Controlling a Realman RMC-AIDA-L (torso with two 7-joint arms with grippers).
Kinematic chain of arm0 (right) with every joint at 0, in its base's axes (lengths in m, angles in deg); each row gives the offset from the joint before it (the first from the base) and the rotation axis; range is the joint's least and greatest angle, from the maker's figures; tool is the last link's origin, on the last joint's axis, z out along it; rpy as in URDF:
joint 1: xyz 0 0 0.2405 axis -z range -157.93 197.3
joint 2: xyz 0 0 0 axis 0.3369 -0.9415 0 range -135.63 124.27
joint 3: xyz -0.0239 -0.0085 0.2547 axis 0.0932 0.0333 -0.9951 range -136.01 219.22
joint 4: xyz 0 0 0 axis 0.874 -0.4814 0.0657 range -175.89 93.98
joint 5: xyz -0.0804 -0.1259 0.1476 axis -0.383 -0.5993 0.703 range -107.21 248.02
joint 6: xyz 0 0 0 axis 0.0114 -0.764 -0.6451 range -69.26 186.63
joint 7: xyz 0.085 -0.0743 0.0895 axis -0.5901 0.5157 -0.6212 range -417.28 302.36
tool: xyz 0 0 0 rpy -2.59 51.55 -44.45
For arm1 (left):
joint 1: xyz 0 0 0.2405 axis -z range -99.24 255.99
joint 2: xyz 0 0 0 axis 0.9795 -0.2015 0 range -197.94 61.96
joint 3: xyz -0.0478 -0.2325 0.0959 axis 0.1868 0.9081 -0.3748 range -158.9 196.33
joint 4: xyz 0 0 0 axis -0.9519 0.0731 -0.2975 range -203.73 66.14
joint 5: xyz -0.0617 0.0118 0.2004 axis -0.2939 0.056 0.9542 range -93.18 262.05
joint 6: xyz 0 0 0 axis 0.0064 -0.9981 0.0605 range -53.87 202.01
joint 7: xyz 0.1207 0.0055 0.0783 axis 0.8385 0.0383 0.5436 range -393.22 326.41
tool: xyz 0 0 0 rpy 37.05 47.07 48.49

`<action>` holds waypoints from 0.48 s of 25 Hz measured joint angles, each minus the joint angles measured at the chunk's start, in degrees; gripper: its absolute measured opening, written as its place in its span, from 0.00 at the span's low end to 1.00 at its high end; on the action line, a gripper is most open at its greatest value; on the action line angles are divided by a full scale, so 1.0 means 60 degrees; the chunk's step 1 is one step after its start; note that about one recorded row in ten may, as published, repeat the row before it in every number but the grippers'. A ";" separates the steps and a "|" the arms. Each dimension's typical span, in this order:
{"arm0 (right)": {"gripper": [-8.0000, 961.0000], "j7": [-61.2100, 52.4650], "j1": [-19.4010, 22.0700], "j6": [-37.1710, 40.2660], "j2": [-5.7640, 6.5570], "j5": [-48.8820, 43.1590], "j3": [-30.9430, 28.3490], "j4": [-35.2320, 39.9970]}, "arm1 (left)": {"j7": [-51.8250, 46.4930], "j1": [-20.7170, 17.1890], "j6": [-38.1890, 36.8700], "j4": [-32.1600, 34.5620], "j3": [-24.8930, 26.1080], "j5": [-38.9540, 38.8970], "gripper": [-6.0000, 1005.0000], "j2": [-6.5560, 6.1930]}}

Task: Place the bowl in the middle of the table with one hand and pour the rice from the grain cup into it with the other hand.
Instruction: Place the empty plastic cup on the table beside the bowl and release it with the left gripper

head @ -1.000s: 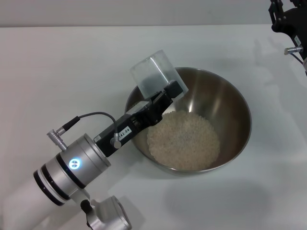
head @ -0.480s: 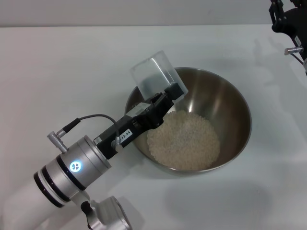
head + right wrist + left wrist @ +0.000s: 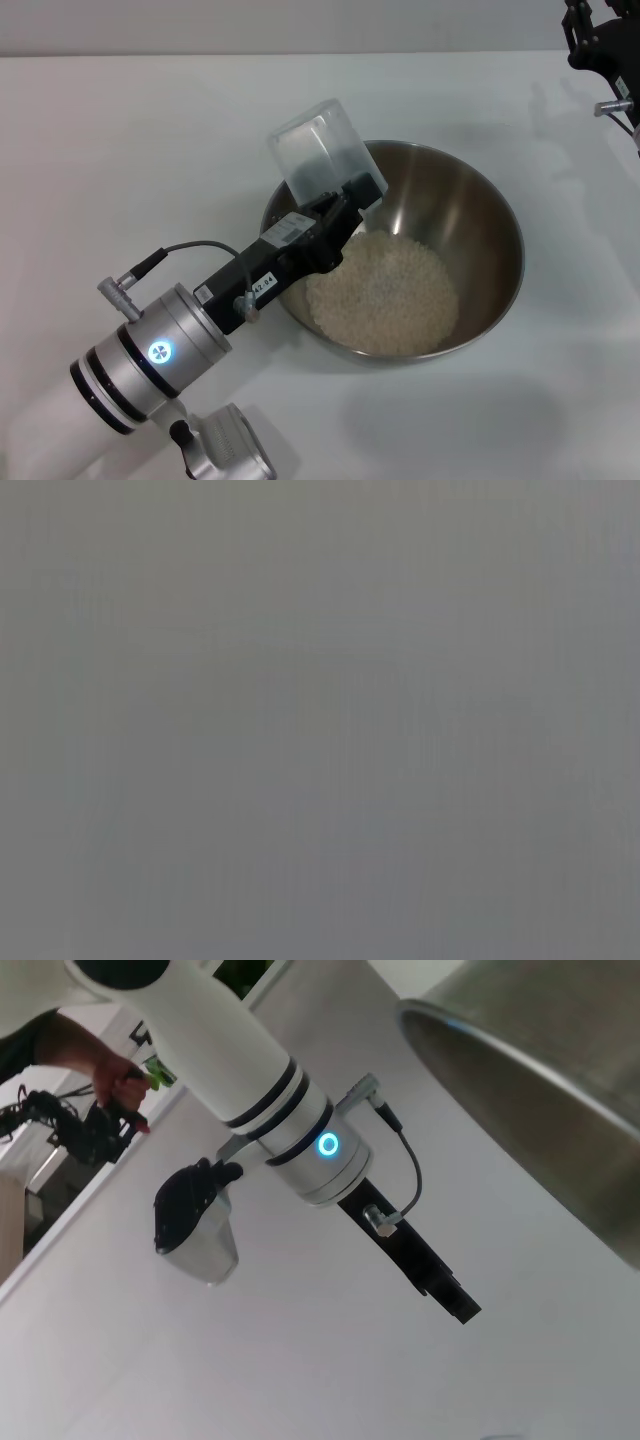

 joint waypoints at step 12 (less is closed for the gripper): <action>0.44 0.0000 0.0013 -0.0001 -0.0010 0.0000 -0.0034 0.0000 | -0.7557 -0.0559 -0.0311 -0.0790 0.1502 -0.0086 0.03 0.0000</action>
